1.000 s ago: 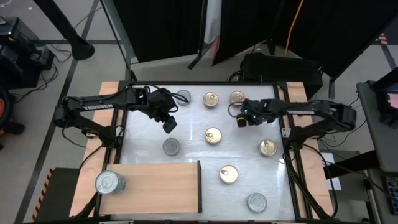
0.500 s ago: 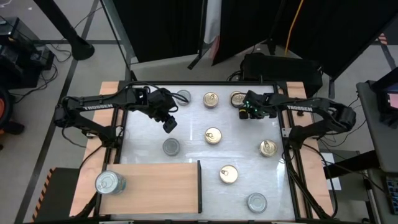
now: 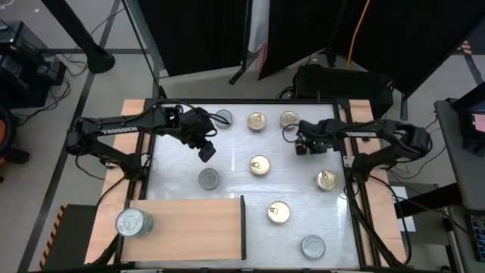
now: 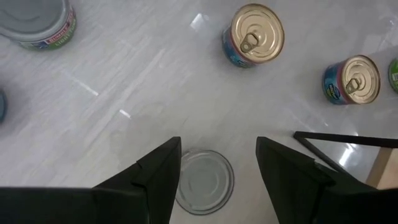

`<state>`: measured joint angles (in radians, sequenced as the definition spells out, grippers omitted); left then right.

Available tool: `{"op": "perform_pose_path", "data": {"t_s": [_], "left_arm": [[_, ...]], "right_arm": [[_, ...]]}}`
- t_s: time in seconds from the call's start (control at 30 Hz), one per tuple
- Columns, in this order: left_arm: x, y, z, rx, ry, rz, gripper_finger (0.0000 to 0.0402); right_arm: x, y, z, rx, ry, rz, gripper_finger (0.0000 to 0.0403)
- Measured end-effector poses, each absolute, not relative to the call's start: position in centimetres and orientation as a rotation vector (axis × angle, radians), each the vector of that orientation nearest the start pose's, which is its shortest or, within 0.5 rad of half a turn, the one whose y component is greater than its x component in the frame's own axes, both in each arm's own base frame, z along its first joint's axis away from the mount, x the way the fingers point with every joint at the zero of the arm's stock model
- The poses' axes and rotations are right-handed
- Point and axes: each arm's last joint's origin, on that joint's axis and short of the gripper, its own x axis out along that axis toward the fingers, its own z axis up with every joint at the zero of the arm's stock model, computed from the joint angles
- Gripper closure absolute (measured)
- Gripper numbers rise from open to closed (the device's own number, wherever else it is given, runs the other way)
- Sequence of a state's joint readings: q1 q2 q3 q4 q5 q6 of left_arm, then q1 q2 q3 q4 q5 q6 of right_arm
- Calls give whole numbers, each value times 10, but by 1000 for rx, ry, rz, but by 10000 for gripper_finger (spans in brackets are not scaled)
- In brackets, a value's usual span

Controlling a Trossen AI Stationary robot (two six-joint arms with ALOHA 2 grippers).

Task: Stack canned seafood by type on shelf
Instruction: Put the green tuna can on the shelf

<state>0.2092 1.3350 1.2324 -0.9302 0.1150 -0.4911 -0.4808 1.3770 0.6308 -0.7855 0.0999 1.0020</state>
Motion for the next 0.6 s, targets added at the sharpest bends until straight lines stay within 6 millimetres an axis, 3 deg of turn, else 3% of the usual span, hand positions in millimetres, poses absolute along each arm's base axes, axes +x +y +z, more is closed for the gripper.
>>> {"op": "perform_pose_path", "data": {"t_s": [0.17, 0.33, 0.5, 0.6], "left_arm": [[253, 50, 312, -610, 985, 334, 187], [253, 50, 312, -602, 986, 331, 187], [252, 50, 312, -590, 990, 324, 187], [252, 50, 312, -590, 990, 323, 187]], "right_arm": [[168, -73, 137, 1036, 1210, -1186, 403], [167, -59, 145, 1059, 1219, -1125, 403], [173, -53, 185, 1033, 1100, -896, 403], [176, -53, 225, 910, 958, -665, 394]]}}
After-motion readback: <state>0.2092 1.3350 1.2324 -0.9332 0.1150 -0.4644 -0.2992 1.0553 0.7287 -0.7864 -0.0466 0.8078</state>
